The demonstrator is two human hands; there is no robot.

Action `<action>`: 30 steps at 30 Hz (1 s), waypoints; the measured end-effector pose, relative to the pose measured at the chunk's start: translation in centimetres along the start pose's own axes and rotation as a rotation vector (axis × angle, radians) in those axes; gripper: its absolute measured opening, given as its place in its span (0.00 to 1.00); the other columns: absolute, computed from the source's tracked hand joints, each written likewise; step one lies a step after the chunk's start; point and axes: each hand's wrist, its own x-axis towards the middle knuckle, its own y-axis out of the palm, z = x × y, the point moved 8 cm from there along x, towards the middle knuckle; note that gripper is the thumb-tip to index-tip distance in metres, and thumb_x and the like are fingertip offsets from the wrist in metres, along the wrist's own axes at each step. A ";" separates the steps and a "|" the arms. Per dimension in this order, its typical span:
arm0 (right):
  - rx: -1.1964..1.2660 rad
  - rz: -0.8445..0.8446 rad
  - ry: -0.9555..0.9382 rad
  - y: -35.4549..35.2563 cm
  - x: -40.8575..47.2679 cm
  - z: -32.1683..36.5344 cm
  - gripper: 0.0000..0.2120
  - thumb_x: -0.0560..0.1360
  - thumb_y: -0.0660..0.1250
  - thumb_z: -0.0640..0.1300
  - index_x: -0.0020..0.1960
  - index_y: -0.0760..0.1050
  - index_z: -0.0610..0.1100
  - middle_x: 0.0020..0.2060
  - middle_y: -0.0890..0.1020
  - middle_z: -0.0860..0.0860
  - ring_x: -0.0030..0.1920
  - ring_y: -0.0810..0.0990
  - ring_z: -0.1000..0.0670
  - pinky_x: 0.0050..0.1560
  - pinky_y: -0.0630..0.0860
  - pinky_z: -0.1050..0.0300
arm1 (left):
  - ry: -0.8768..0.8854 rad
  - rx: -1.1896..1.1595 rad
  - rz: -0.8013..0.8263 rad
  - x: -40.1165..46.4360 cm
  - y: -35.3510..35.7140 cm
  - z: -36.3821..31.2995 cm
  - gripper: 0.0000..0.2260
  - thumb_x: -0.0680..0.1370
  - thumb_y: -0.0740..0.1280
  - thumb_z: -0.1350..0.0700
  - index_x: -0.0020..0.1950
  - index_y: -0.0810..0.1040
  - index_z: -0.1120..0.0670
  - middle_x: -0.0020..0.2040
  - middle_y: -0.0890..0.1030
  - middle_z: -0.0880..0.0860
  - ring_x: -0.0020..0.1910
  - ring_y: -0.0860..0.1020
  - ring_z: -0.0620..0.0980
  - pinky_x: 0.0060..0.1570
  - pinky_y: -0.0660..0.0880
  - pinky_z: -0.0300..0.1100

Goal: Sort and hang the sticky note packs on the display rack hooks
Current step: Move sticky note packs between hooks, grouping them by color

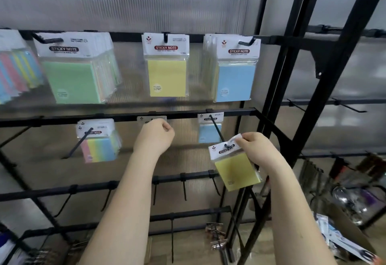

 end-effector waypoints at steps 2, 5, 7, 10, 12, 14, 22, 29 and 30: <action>-0.003 -0.001 -0.001 -0.5 -0.6 -0.1 0.17 0.80 0.57 0.45 0.49 0.73 0.31 0.31 0.66 0.47 0.27 0.62 0.52 0.29 0.58 0.58 | 0.029 0.001 0.009 0.5 0.8 -0.9 0.06 0.78 0.60 0.54 0.47 0.77 0.50 0.47 0.80 0.49 0.45 0.77 0.51 0.45 0.76 0.45; 0.026 0.005 -0.004 -1.2 -1.2 -0.1 0.16 0.80 0.58 0.47 0.44 0.74 0.34 0.33 0.72 0.48 0.33 0.69 0.51 0.35 0.62 0.57 | 0.058 -0.005 0.063 1.5 2.3 -2.4 0.09 0.78 0.61 0.54 0.52 0.79 0.53 0.50 0.80 0.52 0.48 0.77 0.52 0.46 0.74 0.43; 0.071 0.010 -0.028 -1.6 -1.4 0.2 0.17 0.80 0.58 0.48 0.45 0.75 0.34 0.35 0.74 0.47 0.36 0.71 0.50 0.38 0.64 0.56 | 0.066 -0.016 0.120 2.4 3.7 -3.4 0.11 0.78 0.61 0.55 0.56 0.79 0.56 0.53 0.81 0.54 0.50 0.77 0.54 0.46 0.72 0.43; 0.148 -0.002 -0.053 -2.4 -1.6 0.9 0.18 0.79 0.59 0.51 0.46 0.76 0.37 0.36 0.77 0.48 0.36 0.72 0.50 0.39 0.65 0.56 | 0.003 -0.073 0.198 3.7 6.0 -4.0 0.09 0.79 0.61 0.57 0.53 0.78 0.57 0.45 0.78 0.55 0.46 0.75 0.55 0.43 0.69 0.41; 0.202 -0.036 -0.080 -3.3 -1.9 1.5 0.18 0.79 0.59 0.52 0.45 0.77 0.38 0.37 0.78 0.49 0.36 0.72 0.50 0.41 0.65 0.56 | -0.036 -0.091 0.237 4.4 7.6 -4.3 0.12 0.78 0.60 0.59 0.56 0.77 0.63 0.40 0.75 0.56 0.42 0.74 0.54 0.37 0.67 0.40; 0.231 -0.073 -0.120 -4.6 -2.3 2.1 0.18 0.80 0.59 0.52 0.46 0.77 0.38 0.37 0.79 0.49 0.37 0.72 0.51 0.42 0.66 0.55 | -0.065 -0.089 0.279 4.7 9.0 -4.8 0.14 0.80 0.59 0.60 0.62 0.72 0.66 0.52 0.77 0.61 0.51 0.75 0.57 0.42 0.67 0.41; 0.426 -0.208 -0.133 -9.2 -3.0 1.0 0.16 0.80 0.60 0.52 0.43 0.79 0.42 0.37 0.83 0.49 0.40 0.77 0.49 0.45 0.69 0.52 | -0.222 -0.246 0.296 6.0 12.8 -4.3 0.17 0.84 0.50 0.60 0.71 0.65 0.64 0.69 0.69 0.61 0.67 0.69 0.56 0.62 0.65 0.42; 0.408 -0.204 -0.115 -10.7 -2.6 -0.5 0.18 0.79 0.60 0.53 0.43 0.76 0.39 0.45 0.83 0.43 0.43 0.76 0.47 0.47 0.67 0.50 | -0.194 -0.460 0.191 6.0 15.3 -4.1 0.14 0.82 0.56 0.57 0.65 0.68 0.62 0.61 0.75 0.60 0.58 0.74 0.58 0.47 0.67 0.41; 0.406 -0.195 -0.116 -10.7 -2.4 -0.6 0.17 0.79 0.60 0.53 0.43 0.76 0.39 0.45 0.83 0.44 0.44 0.77 0.47 0.48 0.68 0.50 | -0.188 -0.483 0.188 5.9 15.4 -4.2 0.13 0.82 0.56 0.57 0.65 0.69 0.62 0.60 0.76 0.60 0.57 0.75 0.58 0.46 0.67 0.41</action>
